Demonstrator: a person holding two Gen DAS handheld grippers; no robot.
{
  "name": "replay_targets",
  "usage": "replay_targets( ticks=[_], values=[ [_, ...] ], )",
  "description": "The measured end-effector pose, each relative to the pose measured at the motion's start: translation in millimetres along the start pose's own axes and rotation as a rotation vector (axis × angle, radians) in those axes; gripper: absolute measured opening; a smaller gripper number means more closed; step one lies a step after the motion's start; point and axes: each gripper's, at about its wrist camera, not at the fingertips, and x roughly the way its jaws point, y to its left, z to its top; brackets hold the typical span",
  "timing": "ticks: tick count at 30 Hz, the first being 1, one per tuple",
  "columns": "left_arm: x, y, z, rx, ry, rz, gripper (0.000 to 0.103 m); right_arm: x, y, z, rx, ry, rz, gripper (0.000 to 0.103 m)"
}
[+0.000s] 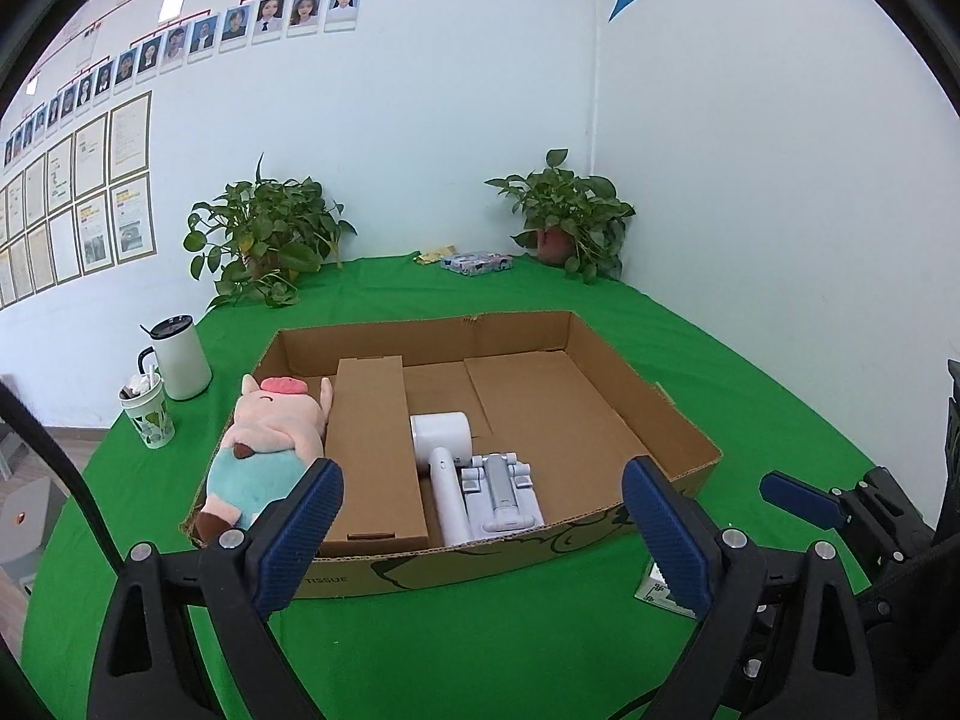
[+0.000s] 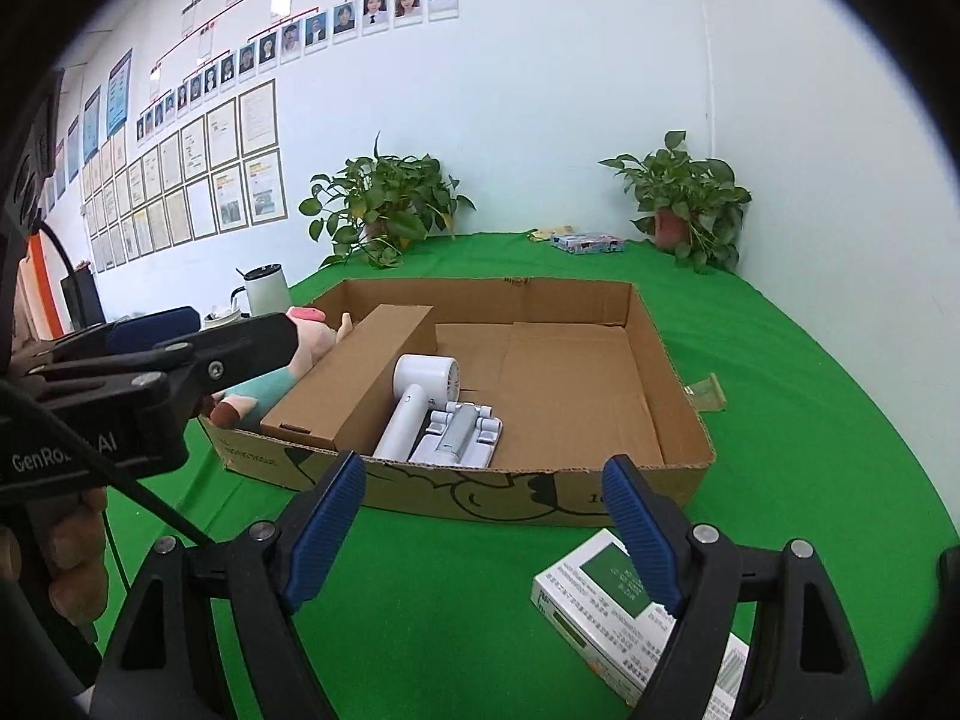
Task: Organize objects
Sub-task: 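Withdraw the left tool from the cardboard box and move toward the product box, then close the left tool on the white medicine product box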
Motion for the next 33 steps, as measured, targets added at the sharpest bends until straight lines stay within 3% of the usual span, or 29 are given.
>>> replay_targets(
  ticks=[3,5,7,9,11,12,14,15,16,18,21,25,27,30,33],
  values=[
    [-10,-3,-2,-0.022,-0.008,-0.003,0.092,-9,-2,-3,0.01,-0.011,0.008,0.081],
    [-15,-4,-4,-0.029,-0.01,0.013,0.082,-15,-2,-4,0.005,-0.029,0.03,0.08],
    [-14,-7,-5,-0.016,0.009,0.015,0.042,-21,0,-4,-0.003,-0.045,0.038,0.08],
    [-9,-13,-7,0.014,0.06,-0.007,0.008,-25,1,-4,-0.008,-0.049,0.034,0.08],
    [-5,-18,-11,0.044,0.083,-0.006,0.008,-23,2,-3,-0.011,-0.041,0.023,0.082],
    [-6,-20,-14,0.054,0.076,0.004,0.011,-22,1,-3,-0.013,-0.034,0.022,0.083],
    [-6,-19,-17,0.062,0.065,0.024,0.05,-17,-2,-5,-0.012,-0.007,0.028,0.083],
    [-7,-16,-19,0.054,0.056,0.034,0.094,-14,-5,-8,-0.01,0.014,0.043,0.083],
    [-10,-11,-22,0.034,0.032,0.037,0.102,-11,-10,-11,-0.002,0.043,0.069,0.083],
    [-15,0,-27,0.008,0.004,0.032,0.102,-3,-27,-24,0.011,0.112,0.098,0.083],
    [-5,18,-40,-0.026,0.076,0.027,0.102,5,-61,-48,-0.023,0.178,-0.008,0.083],
    [10,39,-59,-0.118,0.152,-0.008,0.102,20,-108,-64,-0.064,0.303,-0.063,0.083],
    [14,44,-67,-0.144,0.162,-0.019,0.102,27,-118,-75,-0.098,0.38,-0.045,0.083],
    [17,43,-77,-0.121,0.172,-0.003,0.102,24,-126,-83,-0.063,0.374,0.039,0.084],
    [19,44,-84,-0.109,0.181,0.001,0.102,24,-132,-87,0.003,0.365,0.059,0.085]
  ],
)
